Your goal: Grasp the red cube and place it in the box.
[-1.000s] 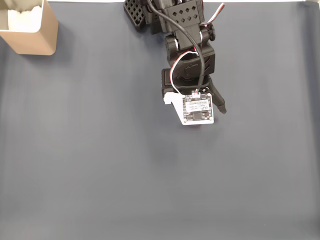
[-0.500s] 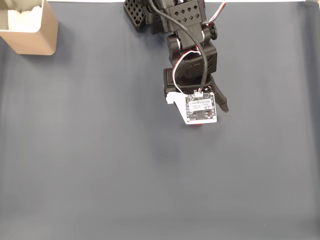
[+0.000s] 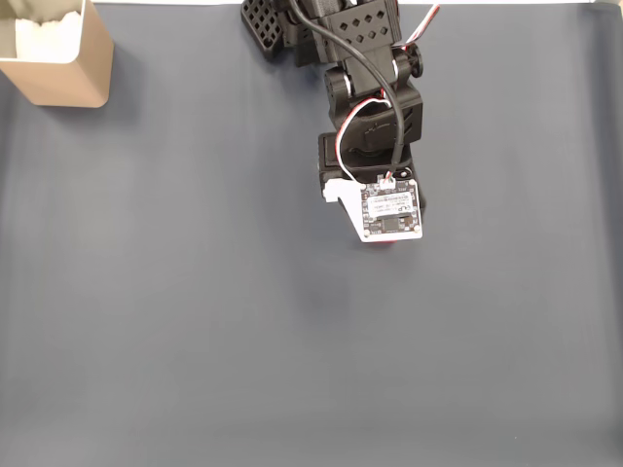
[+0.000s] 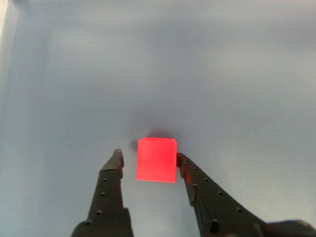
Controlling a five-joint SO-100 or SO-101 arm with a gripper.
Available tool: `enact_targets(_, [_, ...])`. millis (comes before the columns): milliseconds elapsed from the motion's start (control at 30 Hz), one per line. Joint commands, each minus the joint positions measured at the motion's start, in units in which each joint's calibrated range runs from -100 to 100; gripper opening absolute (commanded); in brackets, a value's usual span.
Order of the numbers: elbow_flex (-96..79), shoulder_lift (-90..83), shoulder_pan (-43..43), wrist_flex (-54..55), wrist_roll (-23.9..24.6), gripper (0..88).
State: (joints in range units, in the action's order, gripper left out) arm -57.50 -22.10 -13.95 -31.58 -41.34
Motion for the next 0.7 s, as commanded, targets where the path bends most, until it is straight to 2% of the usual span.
enact_targets(0, [1.6, -1.2, -0.2, 0.4, 0.0, 16.4])
enact_targets(467, [1.7, -1.6, 0.5, 0.0, -1.2, 2.2])
enact_targets(667, [3.6, -3.0, 2.4, -3.3, -1.9, 0.0])
